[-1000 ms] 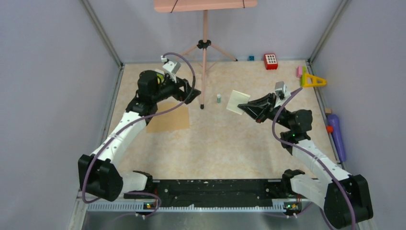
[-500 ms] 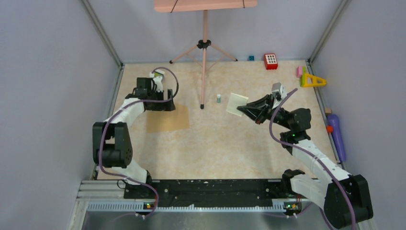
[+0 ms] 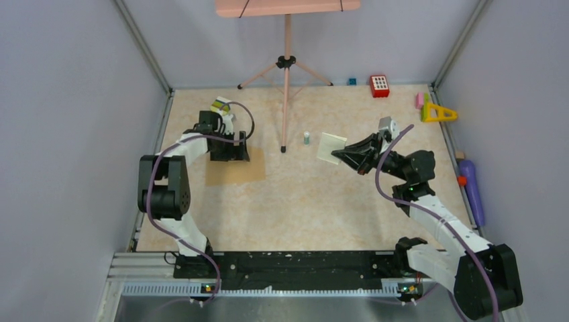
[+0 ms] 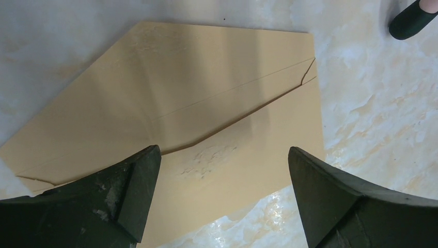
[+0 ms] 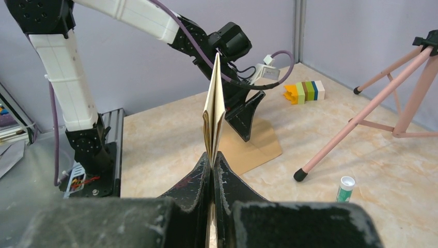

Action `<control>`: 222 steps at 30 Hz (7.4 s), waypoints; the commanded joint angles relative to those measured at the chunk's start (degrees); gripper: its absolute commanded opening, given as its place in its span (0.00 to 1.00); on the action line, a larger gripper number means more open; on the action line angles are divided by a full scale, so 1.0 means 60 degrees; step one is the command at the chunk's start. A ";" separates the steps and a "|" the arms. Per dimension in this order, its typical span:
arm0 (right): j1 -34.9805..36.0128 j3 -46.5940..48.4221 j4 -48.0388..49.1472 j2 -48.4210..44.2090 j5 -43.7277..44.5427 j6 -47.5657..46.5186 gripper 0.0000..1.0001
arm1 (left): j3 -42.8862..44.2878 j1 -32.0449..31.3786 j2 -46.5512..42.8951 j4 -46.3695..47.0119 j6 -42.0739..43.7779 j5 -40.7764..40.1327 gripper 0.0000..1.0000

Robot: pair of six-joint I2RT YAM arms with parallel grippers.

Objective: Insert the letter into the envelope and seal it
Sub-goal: Place the letter in the envelope.

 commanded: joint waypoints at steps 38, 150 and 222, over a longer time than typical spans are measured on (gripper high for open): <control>-0.0104 0.0430 0.0043 0.0009 -0.0224 -0.0236 0.00 | 0.0720 -0.2999 0.0743 -0.2345 0.5236 0.2422 0.92; 0.1973 0.3192 -0.7984 0.6116 0.2587 0.2140 0.00 | -0.0892 -0.1879 0.0867 -0.2042 0.0572 0.5301 0.99; 0.2495 0.3136 -0.7672 0.7772 0.2149 0.1483 0.00 | -0.0593 -0.3120 0.1088 -0.1276 -0.0389 0.5557 0.98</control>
